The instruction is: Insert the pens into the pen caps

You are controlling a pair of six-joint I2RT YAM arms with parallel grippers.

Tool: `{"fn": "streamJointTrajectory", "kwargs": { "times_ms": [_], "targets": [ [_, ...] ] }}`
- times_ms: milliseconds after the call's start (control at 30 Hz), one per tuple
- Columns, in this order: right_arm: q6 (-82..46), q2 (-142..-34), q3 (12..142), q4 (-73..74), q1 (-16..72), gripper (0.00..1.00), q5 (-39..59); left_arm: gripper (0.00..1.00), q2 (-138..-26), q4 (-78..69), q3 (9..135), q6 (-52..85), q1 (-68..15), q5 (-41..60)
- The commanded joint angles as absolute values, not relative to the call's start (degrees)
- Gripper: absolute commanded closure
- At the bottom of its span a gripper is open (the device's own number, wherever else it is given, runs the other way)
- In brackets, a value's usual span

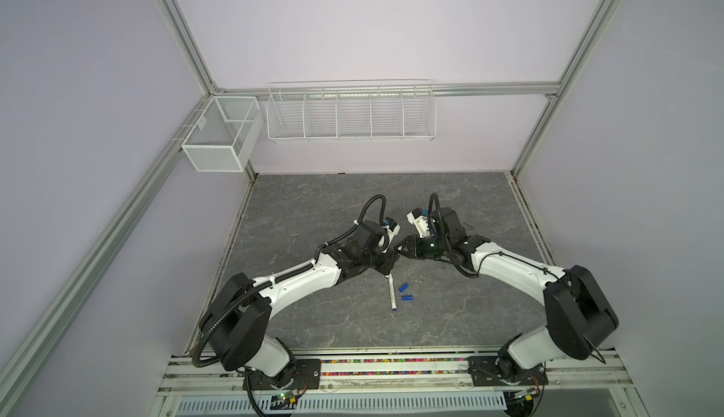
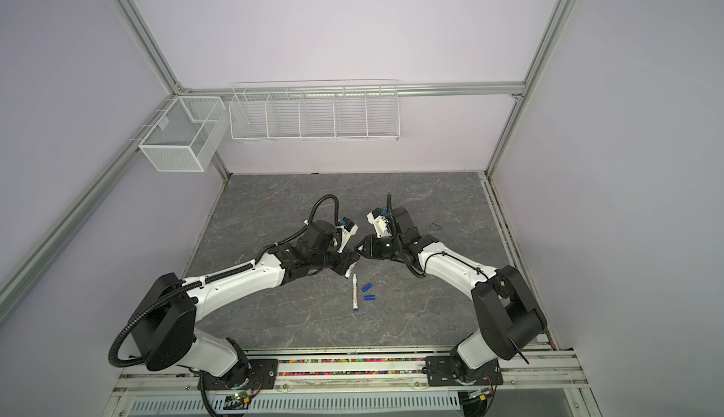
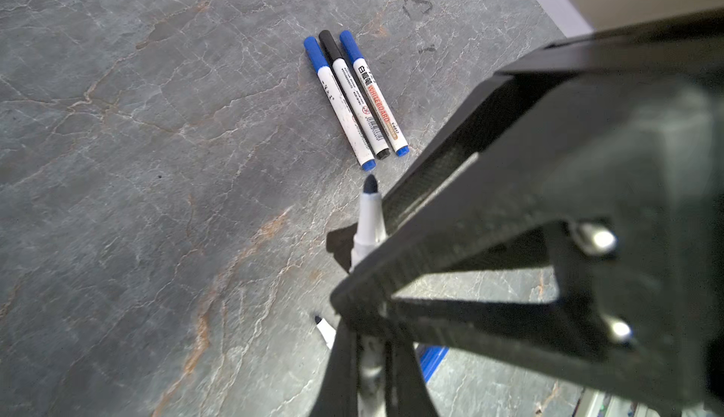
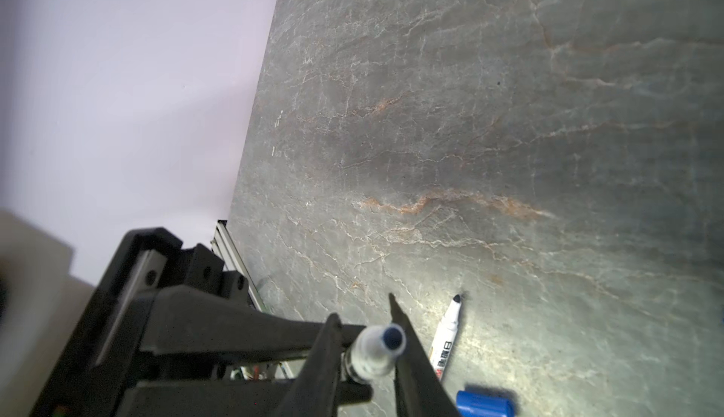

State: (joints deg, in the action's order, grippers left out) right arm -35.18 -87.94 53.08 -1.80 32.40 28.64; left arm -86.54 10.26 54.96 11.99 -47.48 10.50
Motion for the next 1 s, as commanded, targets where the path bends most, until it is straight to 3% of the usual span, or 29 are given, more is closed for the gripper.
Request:
{"fn": "streamJointTrajectory", "kwargs": {
  "times_ms": [0,67,133,233,367,667,733,800,867,933,967],
  "targets": [
    [-37.1,-88.4,52.7,1.3,32.7,0.84,30.4,1.00,-85.3,8.3,54.1,12.7,-47.2,10.9],
    [-37.3,-88.1,52.6,1.3,32.5,0.86,30.3,1.00,-85.4,8.3,53.8,12.8,-47.2,10.4],
    [-37.4,-87.6,52.4,1.4,32.1,0.87,30.5,0.83,-85.6,8.6,53.4,12.4,-47.3,10.4],
    [-37.8,-86.4,52.2,1.8,31.4,0.88,30.9,0.69,-86.4,9.9,53.2,11.7,-47.1,10.5],
    [-37.9,-85.1,52.3,1.7,30.8,0.88,31.5,0.66,-87.0,10.5,53.1,11.0,-47.1,11.1],
    [-39.8,-84.5,51.2,3.4,29.7,0.88,32.9,0.77,-87.2,8.7,53.5,10.5,-47.1,14.2],
    [-39.8,-84.6,51.1,3.4,29.5,0.88,33.2,0.85,-86.9,7.8,53.4,10.5,-47.2,14.3],
    [-39.7,-84.6,50.8,3.3,29.6,0.88,33.3,1.00,-86.2,6.8,53.0,10.5,-47.2,14.5],
    [-39.3,-84.4,50.7,2.4,29.4,0.88,33.3,1.00,-85.2,5.8,52.4,10.3,-47.2,14.2],
    [-37.9,-84.0,50.8,0.2,29.5,0.81,33.2,1.00,-84.1,5.5,51.7,10.3,-47.2,12.8],
    [-37.1,-83.8,50.8,-1.2,29.5,0.73,33.1,1.00,-83.8,5.6,51.5,10.5,-47.1,11.7]
  ]
}}
